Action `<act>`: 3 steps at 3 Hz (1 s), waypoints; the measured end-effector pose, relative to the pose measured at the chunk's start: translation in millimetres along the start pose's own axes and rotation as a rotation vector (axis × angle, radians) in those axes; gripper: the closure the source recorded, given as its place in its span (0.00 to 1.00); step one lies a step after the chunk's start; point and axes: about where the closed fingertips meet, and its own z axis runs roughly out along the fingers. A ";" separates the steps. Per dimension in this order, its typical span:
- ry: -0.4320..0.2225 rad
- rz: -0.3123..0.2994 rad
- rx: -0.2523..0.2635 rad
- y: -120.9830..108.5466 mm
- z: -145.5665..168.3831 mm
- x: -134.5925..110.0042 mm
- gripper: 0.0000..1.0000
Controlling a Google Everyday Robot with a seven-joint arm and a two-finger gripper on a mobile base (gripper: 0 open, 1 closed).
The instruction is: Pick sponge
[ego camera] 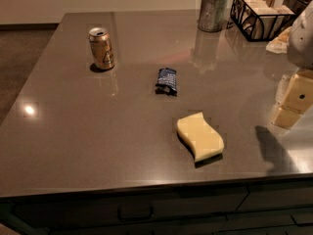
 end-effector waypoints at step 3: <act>-0.004 0.049 -0.037 16.1 20.7 -10.5 0.00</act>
Offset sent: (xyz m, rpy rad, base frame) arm -0.0012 0.0117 -0.0144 0.0013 0.0590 -0.0306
